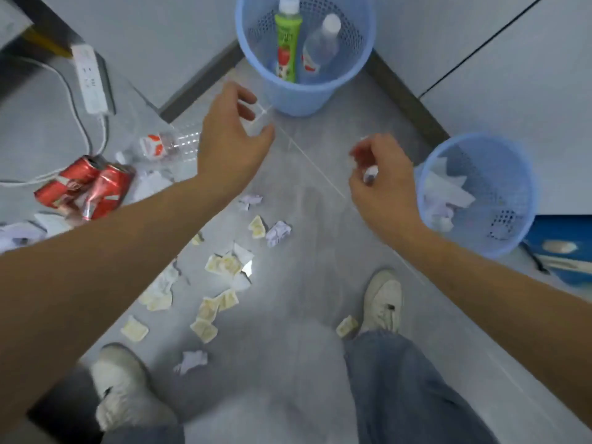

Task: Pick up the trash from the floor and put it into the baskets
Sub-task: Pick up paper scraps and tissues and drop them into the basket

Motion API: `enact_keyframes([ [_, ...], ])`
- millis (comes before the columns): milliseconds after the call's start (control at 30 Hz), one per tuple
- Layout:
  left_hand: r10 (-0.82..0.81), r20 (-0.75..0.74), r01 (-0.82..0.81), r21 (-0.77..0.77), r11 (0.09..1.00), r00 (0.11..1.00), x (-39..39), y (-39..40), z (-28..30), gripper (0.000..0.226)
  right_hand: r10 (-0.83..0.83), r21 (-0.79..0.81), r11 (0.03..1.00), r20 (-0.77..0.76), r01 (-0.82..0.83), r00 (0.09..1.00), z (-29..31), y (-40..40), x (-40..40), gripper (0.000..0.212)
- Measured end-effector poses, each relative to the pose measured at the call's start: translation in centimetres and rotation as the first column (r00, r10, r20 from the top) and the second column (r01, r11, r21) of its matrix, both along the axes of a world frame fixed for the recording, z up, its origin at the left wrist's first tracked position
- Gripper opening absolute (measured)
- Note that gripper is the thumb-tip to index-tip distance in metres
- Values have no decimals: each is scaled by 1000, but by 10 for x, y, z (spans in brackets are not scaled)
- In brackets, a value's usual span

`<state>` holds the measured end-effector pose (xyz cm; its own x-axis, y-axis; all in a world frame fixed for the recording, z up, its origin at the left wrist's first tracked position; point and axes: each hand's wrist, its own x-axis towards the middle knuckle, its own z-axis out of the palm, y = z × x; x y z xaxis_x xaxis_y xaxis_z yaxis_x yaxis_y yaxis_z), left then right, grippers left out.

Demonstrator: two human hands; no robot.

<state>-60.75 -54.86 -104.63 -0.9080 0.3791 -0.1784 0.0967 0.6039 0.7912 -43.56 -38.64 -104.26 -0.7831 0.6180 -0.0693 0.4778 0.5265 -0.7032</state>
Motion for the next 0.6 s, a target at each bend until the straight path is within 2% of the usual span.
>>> enact_keyframes([
  [133,-25,192,56,-156,986,981,88,-119,-3,30,-13,-137,989,337,62,941,-24,-94,139,28],
  [267,-33,352,161,-340,927,935,165,-226,-21,27,8,-188,973,615,136,789,-52,-163,225,33],
  [333,1,434,203,-423,883,901,196,-272,-32,33,1,-195,961,713,197,701,-68,-188,252,39],
  [433,86,522,249,-538,806,849,238,-326,-64,58,32,-184,962,806,200,591,-104,-211,275,53],
  [533,182,530,225,-611,759,828,274,-360,-108,73,-11,-115,980,782,162,623,-155,-211,286,67],
  [600,233,519,187,-634,750,823,292,-373,-139,77,-53,-59,987,766,153,641,-192,-205,291,67],
])
